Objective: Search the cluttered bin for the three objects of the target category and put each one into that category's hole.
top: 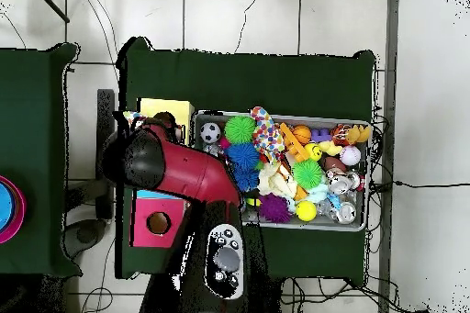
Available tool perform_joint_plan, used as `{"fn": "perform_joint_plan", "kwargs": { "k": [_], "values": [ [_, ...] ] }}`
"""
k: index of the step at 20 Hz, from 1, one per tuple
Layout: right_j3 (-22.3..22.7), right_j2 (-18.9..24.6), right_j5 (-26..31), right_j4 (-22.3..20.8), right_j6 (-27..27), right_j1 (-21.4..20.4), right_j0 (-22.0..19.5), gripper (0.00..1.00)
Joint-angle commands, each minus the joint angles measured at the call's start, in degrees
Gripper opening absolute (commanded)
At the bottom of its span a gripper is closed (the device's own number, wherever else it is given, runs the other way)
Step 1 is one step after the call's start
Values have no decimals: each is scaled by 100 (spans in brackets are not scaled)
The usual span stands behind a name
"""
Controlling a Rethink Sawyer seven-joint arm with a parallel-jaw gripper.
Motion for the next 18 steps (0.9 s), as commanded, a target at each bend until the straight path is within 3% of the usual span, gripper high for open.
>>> {"fn": "perform_joint_plan", "kwargs": {
  "k": [1, 8, 18],
  "values": [
    [434, 361, 179, 189, 1418, -131, 51, 0],
    [418, -151, 362, 101, 1579, 76, 396, 0],
    [144, -1343, 913, -12, 1812, 517, 1112, 0]
  ]
}}
